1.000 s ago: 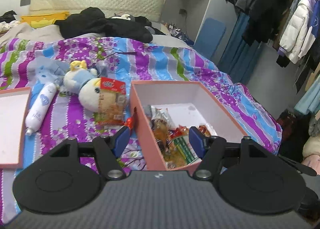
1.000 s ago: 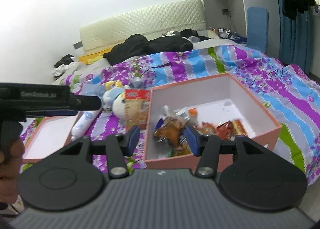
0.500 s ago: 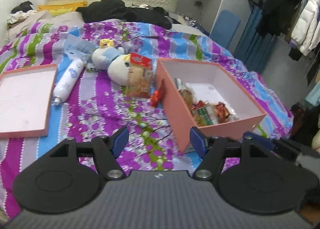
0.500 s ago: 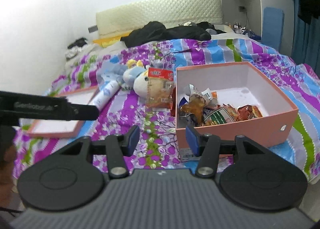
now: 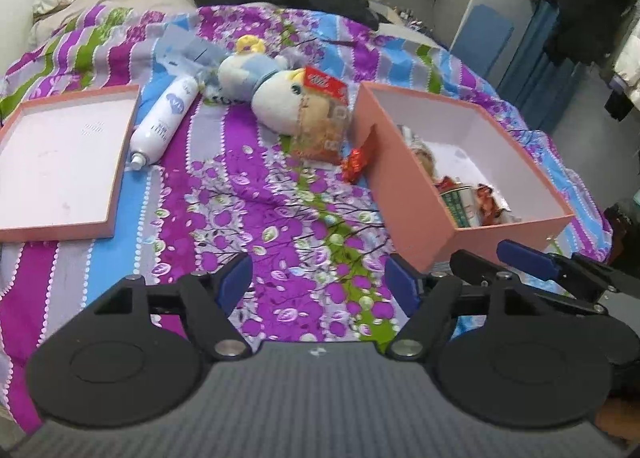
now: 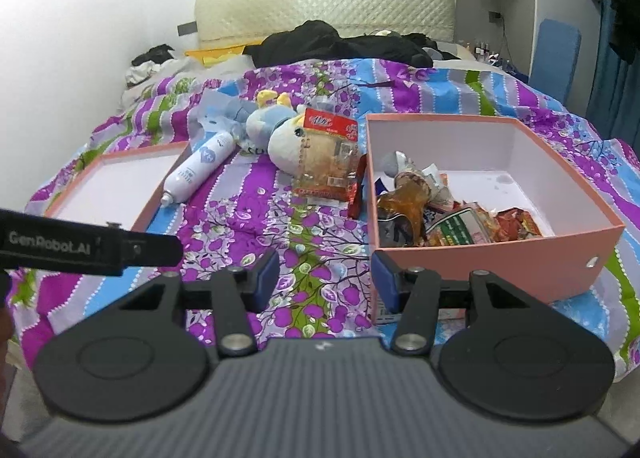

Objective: Organize snacks
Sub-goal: 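Move both tools away from the box toward the red-labelled bread packet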

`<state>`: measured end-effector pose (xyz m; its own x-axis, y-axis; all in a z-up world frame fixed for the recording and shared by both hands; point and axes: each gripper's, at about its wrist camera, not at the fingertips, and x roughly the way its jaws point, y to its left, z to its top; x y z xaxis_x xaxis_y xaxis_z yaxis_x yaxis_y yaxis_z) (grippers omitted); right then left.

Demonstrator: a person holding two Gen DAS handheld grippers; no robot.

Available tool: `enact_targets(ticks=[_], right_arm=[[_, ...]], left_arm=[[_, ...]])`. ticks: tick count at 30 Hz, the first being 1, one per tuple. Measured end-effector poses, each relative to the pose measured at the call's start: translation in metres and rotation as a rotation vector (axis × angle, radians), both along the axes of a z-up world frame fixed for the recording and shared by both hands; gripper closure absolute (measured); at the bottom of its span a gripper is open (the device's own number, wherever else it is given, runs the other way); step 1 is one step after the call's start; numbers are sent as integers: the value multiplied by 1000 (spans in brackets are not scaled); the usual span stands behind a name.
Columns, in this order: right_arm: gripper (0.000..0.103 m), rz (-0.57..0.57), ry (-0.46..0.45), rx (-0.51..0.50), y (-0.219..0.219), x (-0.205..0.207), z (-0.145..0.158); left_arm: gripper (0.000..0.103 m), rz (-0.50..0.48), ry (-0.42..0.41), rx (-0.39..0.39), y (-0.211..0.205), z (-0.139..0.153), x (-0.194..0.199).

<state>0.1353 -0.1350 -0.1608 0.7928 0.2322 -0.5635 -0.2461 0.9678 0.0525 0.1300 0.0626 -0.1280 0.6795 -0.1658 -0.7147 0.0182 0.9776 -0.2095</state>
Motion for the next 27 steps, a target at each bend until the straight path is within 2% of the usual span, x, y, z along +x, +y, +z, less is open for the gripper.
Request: enact_targets(ticks=[1,5,10,15,18,22,24,27], right_arm=[[49,5,-1,-8,3,3,-2],[49,19,-19,-47,17,13,-8],[50,36,-29,-103,36,31,-18],[50,32,-27,-95,50,55,-27],[50,26,-21,-127,61,73,-36],[51,-10,-26,-187,77,103,-52],[51,-47,-18,-185,84,118,-62],[51,-119,-23,-151,89,135,-76]], left_arm=[[20,8,7,-5,3,-3,3],[17,27,29,-10,15,-17,18],[16,49,56,-40,37,-35,42],[16,46,46,-36,55,-52,75],[16,37,33,-72,66,-63,101],[16,29,15,-134,79,-76,137],[16,18,-3,-158,84,-82,160],[17,-43,-20,-138,80,-90,193]])
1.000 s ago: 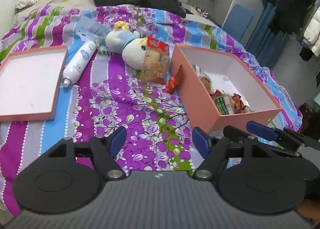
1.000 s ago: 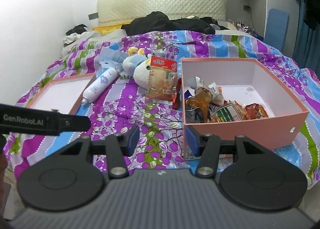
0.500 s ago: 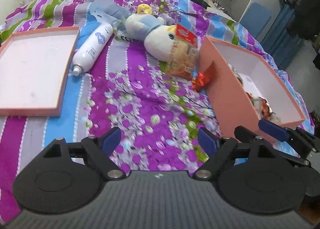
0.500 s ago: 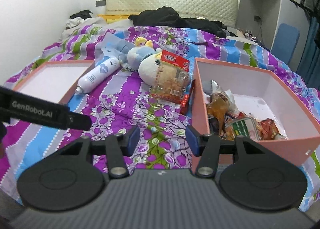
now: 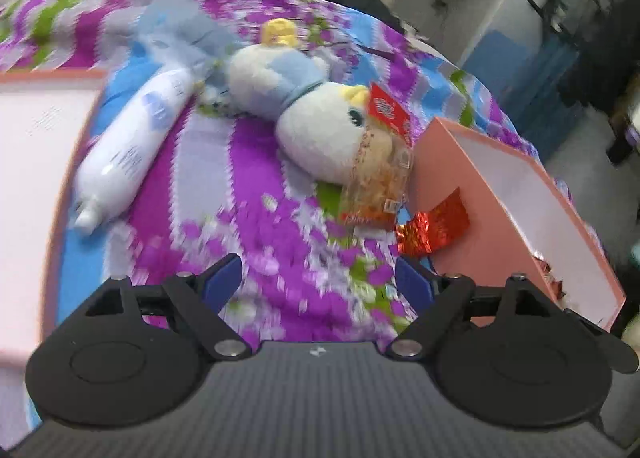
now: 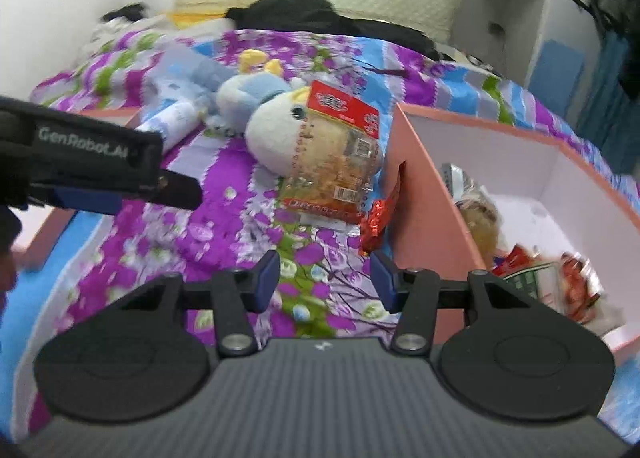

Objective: Organize snacks
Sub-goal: 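Move both tools away from the box toward the red-labelled bread packet, then grasp the red-labelled bread packet with left gripper while right gripper grasps red candy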

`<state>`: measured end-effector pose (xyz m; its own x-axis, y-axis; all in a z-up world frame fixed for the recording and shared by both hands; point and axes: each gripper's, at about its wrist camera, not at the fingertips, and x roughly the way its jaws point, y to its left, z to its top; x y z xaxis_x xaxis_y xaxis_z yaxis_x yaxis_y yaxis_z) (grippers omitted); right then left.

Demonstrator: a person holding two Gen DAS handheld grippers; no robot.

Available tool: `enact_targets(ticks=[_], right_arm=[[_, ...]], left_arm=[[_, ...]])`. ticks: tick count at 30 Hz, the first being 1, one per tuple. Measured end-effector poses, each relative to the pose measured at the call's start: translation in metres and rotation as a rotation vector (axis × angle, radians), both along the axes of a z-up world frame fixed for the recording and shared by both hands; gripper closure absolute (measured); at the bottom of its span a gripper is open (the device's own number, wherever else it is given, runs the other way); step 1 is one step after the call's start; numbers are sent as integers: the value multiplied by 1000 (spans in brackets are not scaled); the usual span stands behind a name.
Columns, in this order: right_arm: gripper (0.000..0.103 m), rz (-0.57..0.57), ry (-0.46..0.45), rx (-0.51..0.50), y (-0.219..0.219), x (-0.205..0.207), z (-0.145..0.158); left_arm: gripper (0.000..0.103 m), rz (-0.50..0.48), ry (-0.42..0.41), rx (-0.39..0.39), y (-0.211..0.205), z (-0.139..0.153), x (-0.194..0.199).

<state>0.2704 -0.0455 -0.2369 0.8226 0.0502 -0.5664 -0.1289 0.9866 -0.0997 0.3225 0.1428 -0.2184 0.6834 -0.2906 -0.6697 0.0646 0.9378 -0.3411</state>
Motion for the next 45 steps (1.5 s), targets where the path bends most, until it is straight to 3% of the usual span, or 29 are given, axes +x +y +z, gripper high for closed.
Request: enact_targets(ticks=[2,6,12,18,24,27,32,34,38,41,42,45], right_arm=[[51,-61,-7,17,5,13,-13],[51,-178,-48,64,7,29,-28],[51,-296,-88,28,9,48,-40],[54,-328,-83,39,10,62,-38],[54,-385,-72,26,14,76,-41],[55,-401,-73,23,12,81,-44],[64,-380,-65,21,9,87,-53],[67,-367,-55,22,7,90,-57],[81,-361,-62,16,4,93,-62],[89,-344,-67,10,1,92,-61],[90,-335,-64,14,-1,92,-59],[91,-303,-51,18,-3,89,-54]], left_arm=[[17,-44,-6,28,-3,-7,23],[18,-108,17,-2,-6,-24,59],[24,-173,7,-30,-15,-44,91],[26,-228,26,-83,-21,-58,115],[30,-254,5,-82,-32,-63,131],[38,-241,34,-113,-32,-74,142],[45,-236,39,-175,-31,-85,151],[53,-244,47,-196,-31,-89,154],[65,-253,42,-213,-36,-95,154],[72,-249,20,-178,-42,-93,147],[82,-250,19,-180,-43,-92,145],[90,-244,27,-188,-44,-88,137]])
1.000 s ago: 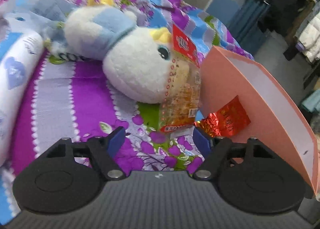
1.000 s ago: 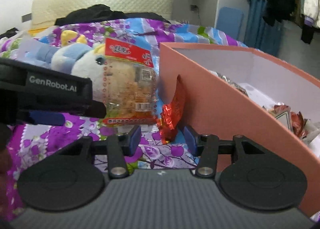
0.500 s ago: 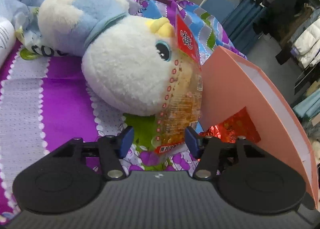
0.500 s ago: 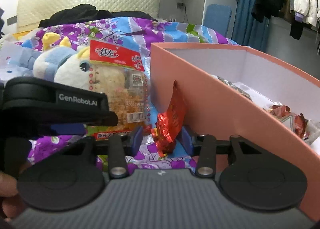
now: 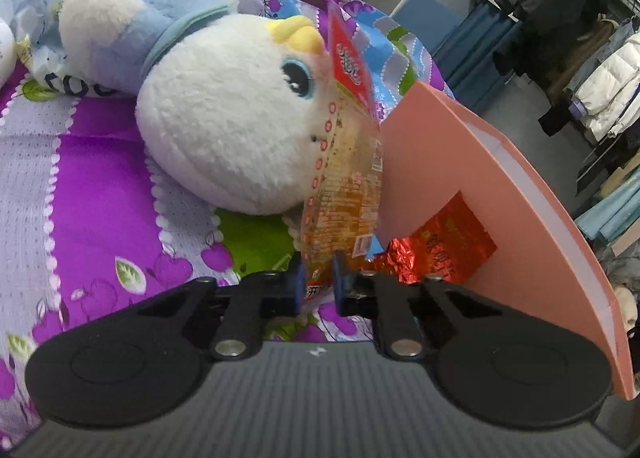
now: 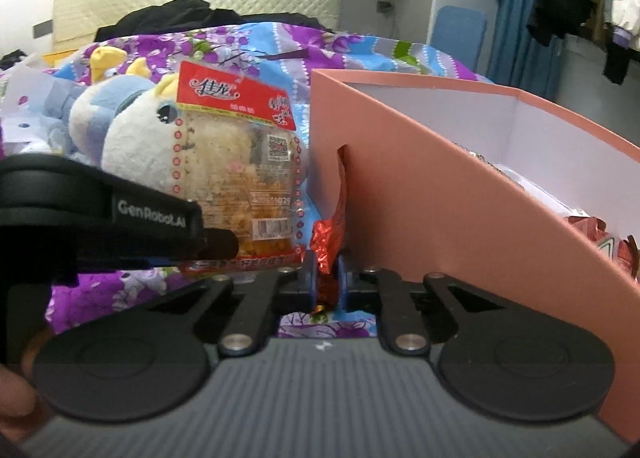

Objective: Organize snacks

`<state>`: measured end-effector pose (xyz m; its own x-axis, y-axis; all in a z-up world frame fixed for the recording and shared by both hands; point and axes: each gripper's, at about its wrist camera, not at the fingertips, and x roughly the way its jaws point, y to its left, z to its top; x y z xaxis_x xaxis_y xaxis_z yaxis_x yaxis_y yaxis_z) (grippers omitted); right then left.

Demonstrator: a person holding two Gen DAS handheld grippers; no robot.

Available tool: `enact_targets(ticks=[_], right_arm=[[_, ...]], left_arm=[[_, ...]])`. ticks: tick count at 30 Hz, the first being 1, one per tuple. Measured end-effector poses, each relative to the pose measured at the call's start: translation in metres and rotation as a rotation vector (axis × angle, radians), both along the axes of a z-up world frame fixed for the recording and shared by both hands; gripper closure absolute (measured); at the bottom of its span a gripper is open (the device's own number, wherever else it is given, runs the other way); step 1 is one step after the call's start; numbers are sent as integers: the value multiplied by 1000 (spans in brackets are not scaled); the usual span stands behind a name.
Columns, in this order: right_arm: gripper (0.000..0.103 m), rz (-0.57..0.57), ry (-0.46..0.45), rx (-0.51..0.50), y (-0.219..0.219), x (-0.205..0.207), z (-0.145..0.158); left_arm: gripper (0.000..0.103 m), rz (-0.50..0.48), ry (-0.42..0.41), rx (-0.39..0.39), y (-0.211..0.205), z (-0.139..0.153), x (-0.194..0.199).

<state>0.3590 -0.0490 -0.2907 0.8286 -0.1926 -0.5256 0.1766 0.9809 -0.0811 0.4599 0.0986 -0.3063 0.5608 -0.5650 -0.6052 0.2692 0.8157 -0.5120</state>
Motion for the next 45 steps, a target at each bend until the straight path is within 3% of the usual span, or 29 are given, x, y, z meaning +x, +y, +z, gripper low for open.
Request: enact_targets(ticks=[8,12,15,20,27,37,42,45], right_arm=[[92,87,30,28,-5,-32,23],[92,141,54,35,-4,-58,35],[93,180,55,40,-4,-81,44],[93,254,47,59,-9,-117,60],[93,330,81,168,-27,-168,81],[94,431,125,304,-35,-201,72],[96,409,197,346,-42,-188,52],[96,379,221,349,-50,-182,43]], left_arm=[[94,39,-14,25,0,22,-46],[95,132,7,55,1,32,-88],[96,202,20,47,6,40,-122],[96,224,22,37,4,58,-169],[96,272,73,-8,8,73,-242],[96,330,206,-38,45,60,-328],[95,370,224,-11,67,60,-337],[86,393,250,18,75,57,-337]])
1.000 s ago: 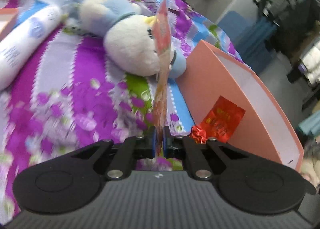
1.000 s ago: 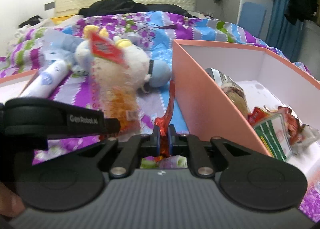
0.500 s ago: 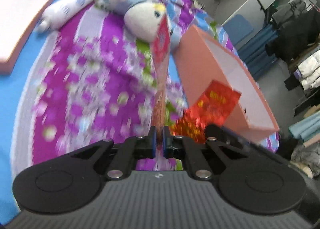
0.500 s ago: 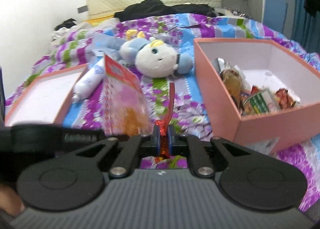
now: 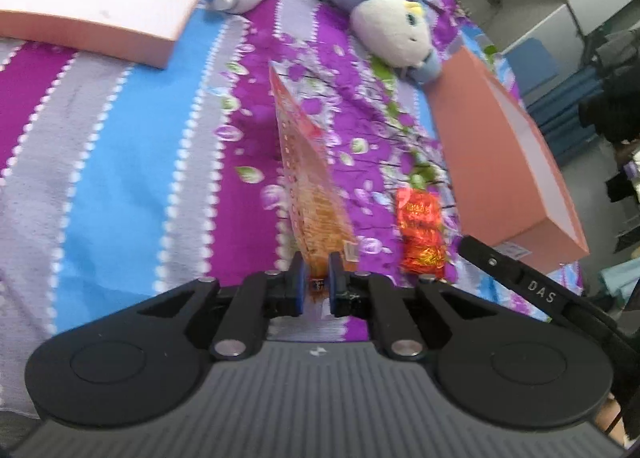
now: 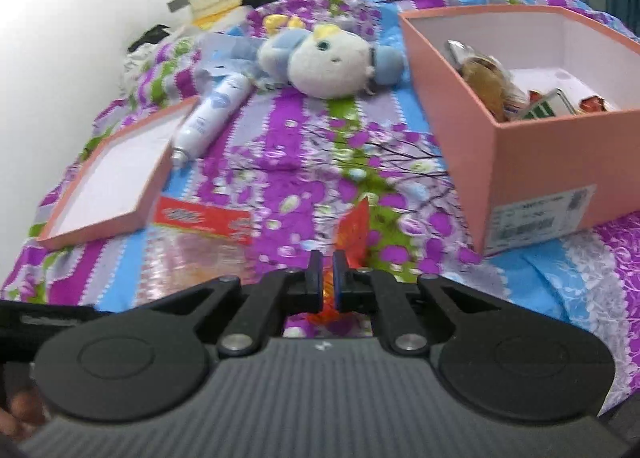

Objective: Organize snacks

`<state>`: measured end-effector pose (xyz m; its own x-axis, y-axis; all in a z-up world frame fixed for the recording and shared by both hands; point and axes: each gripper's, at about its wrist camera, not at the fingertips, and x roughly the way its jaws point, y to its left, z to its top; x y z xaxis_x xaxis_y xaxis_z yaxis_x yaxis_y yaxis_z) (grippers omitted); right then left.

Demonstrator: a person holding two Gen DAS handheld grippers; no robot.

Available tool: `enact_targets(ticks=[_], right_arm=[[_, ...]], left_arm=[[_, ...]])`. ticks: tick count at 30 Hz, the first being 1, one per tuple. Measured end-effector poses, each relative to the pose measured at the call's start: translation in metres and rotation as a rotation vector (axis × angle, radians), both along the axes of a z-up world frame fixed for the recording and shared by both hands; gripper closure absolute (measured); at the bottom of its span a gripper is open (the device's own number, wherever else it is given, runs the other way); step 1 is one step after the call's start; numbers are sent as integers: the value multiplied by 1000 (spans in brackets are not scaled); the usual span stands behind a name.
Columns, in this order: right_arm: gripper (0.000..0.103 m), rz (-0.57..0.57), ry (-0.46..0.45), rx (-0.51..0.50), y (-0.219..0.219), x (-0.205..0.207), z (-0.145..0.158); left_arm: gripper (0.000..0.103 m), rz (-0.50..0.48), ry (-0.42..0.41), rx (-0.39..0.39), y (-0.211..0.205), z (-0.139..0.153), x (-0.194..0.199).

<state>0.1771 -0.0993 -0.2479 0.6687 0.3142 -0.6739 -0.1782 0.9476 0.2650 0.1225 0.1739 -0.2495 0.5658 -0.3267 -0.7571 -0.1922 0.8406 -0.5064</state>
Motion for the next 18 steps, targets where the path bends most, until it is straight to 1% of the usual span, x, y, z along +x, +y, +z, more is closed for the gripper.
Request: enact_targets(ticks=[2,3,4,6,7,9,10,11,13,18], right_arm=[[96,-13,29,18,-7,4,-6],[94,-21,33,19,-11,3,-7],[93,-30,31,16,-14,2,-7],[93,-38,23,16,-18,-1,-7],[93,-36,19,16,-20,-3,-8],[86,-27,15,3,-21,-6,-10],[68,-18,10,-4,-21,-8,-13],[46,-12,5,-10,-21,-8,-15],[31,-1,-19,-27,-20,-9,-20],[31,52,-49,-44,-13,-3,-28]], left_arm=[[66,16,27,23,3,-2,2],[44,18,36,29,4,-2,1],[28,20,36,33,4,-3,1],[18,23,23,48,2,0,0],[14,23,21,53,1,1,-1],[9,30,22,45,-1,3,-2],[7,32,22,46,-1,3,-1],[6,32,26,54,-4,3,-1],[6,15,37,73,-10,1,4],[6,8,66,88,-21,-4,16]])
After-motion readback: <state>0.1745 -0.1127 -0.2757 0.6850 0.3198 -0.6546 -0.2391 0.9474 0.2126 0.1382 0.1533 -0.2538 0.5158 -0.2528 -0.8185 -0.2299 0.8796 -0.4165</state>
